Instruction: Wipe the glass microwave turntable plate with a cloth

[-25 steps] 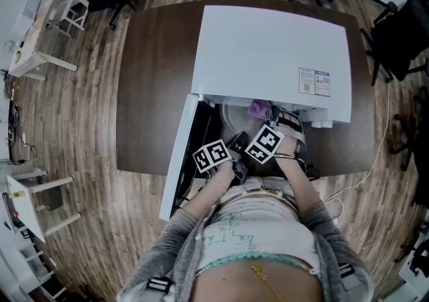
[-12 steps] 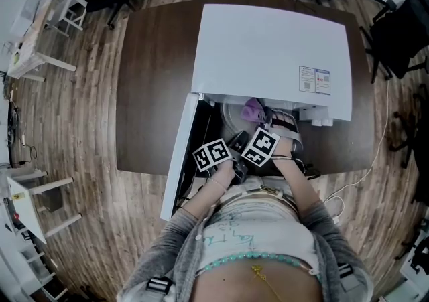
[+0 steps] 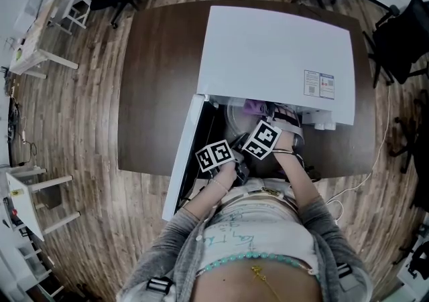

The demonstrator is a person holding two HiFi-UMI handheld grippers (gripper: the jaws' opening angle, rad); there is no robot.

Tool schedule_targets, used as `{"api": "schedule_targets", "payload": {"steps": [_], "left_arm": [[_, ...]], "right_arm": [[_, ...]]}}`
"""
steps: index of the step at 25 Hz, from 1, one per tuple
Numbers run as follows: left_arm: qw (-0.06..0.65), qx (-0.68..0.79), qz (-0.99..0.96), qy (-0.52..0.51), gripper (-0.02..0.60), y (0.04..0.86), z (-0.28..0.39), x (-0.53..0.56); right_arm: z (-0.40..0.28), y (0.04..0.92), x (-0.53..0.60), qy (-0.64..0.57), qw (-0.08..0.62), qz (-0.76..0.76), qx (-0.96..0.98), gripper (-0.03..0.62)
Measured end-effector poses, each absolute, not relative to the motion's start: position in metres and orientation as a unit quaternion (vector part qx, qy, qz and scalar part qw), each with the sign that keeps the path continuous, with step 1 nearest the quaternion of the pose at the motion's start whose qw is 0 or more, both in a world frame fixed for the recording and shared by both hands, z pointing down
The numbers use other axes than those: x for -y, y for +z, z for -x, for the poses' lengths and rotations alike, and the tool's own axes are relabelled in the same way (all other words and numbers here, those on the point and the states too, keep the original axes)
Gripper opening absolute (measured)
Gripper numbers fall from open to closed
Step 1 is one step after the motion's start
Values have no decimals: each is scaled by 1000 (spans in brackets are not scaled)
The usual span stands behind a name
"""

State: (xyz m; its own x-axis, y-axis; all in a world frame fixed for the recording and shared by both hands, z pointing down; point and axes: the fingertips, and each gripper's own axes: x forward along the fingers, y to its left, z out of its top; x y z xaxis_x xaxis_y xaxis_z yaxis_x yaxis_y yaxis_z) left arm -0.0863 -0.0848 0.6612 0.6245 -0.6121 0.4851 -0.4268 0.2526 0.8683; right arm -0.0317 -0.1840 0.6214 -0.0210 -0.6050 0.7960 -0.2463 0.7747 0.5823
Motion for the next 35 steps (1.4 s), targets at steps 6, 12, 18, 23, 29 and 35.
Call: {"api": "schedule_targets", "payload": {"steps": [6, 12, 18, 23, 29, 35], "left_arm": [[667, 429, -605, -71, 94, 662, 88, 86], [665, 430, -607, -69, 94, 660, 88, 86], [665, 429, -607, -73, 94, 661, 89, 85], [669, 427, -604, -74, 94, 662, 89, 85], [670, 425, -604, -71, 94, 662, 89, 85], [672, 425, -603, -70, 94, 663, 88, 86]], "right_arm": [[15, 621, 188, -133, 635, -318, 691, 115], [10, 622, 181, -125, 638, -323, 687, 115], [5, 624, 172, -117, 641, -326, 685, 115], [-1, 627, 164, -109, 643, -329, 683, 115], [-4, 628, 154, -100, 646, -332, 680, 115], [-6, 632, 142, -93, 651, -321, 682, 115]]}}
